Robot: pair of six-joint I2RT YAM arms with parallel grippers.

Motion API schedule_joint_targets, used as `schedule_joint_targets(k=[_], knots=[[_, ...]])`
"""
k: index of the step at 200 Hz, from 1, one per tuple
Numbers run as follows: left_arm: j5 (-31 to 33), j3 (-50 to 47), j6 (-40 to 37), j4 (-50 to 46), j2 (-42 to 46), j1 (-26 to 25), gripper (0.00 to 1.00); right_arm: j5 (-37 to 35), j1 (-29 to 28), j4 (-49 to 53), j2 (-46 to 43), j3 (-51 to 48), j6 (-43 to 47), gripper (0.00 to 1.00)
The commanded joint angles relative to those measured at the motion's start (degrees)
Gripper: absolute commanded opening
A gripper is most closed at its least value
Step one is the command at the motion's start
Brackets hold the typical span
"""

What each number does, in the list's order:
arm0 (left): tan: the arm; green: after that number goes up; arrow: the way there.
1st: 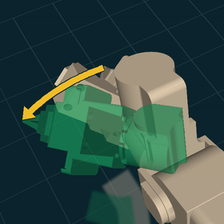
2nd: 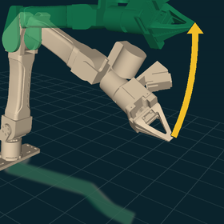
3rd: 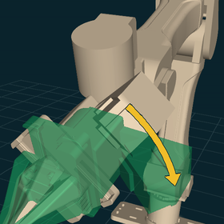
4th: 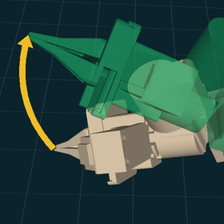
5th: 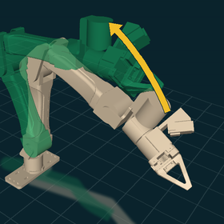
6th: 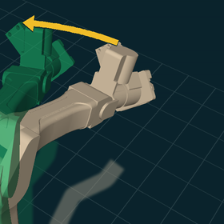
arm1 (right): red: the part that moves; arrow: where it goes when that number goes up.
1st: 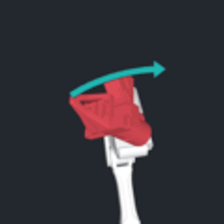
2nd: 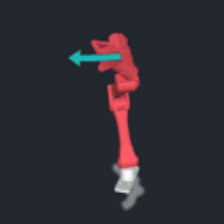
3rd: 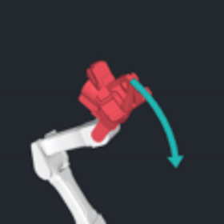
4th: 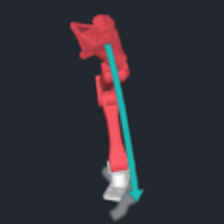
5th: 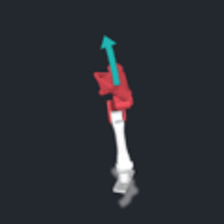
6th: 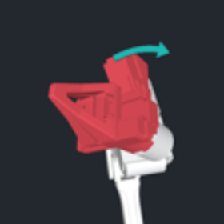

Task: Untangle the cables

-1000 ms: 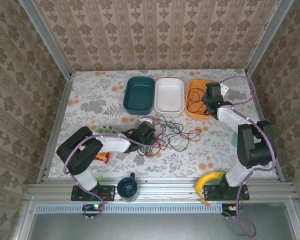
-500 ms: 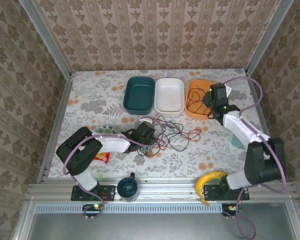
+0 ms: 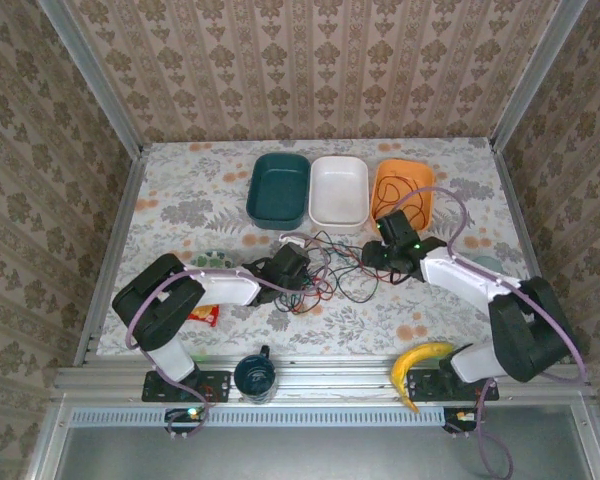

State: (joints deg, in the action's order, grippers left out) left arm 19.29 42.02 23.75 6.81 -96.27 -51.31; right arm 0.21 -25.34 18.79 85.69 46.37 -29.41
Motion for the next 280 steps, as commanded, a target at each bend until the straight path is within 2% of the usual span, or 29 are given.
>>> schedule_joint_targets(k=[1, 30, 58, 73, 88, 105, 162, 194, 222, 243, 280], knots=[[-0.25, 0.78, -1.14, -2.14, -0.59, 0.03, 0.0, 4.91, -0.65, 4.66, 3.55, 3.6, 3.93, 0.48], [-0.26, 0.96, -1.08, -2.3, -0.67, 0.07, 0.0, 3.67, -1.2, 4.53, 6.22, 4.16, 4.6, 0.45], [-0.3, 1.19, -0.83, -2.47, -0.76, 0.04, 0.0, 3.83, -1.49, 3.04, 7.94, 3.85, 4.62, 0.37], [-0.23, 1.3, -0.6, -2.49, -0.85, 0.02, 0.0, 3.88, -1.55, 2.53, 8.62, 3.82, 4.23, 0.26], [-0.19, 1.31, -0.53, -2.29, -0.94, 0.03, 0.0, 2.61, -1.55, 2.15, 7.72, 3.48, 3.63, 0.09], [-0.18, 1.4, -0.29, -2.32, -1.11, 0.02, 0.0, -1.28, -1.55, 1.87, 3.11, 2.73, 2.75, 0.0], [-0.56, 1.55, -0.21, -2.05, -2.23, -0.01, 0.0, -18.04, -1.12, 1.02, -22.0, 4.99, 4.3, 0.0], [-0.44, 1.42, -0.22, -1.97, -2.26, -0.09, 0.0, -21.82, -0.59, -1.37, -28.44, 9.77, 7.58, 0.0], [-0.38, 1.15, -0.16, -1.69, -2.0, -0.07, 0.0, -20.51, -0.32, -4.07, -30.88, 12.48, 9.95, 0.0], [-0.39, 0.79, -0.29, -1.19, -1.6, -0.13, 0.0, -17.95, -0.32, -2.17, -30.39, 12.73, 10.83, 0.0], [-1.28, -0.89, -0.77, 1.95, -0.05, -0.14, 0.0, -11.43, -0.91, 4.04, -28.21, 4.47, 5.23, 0.0]])
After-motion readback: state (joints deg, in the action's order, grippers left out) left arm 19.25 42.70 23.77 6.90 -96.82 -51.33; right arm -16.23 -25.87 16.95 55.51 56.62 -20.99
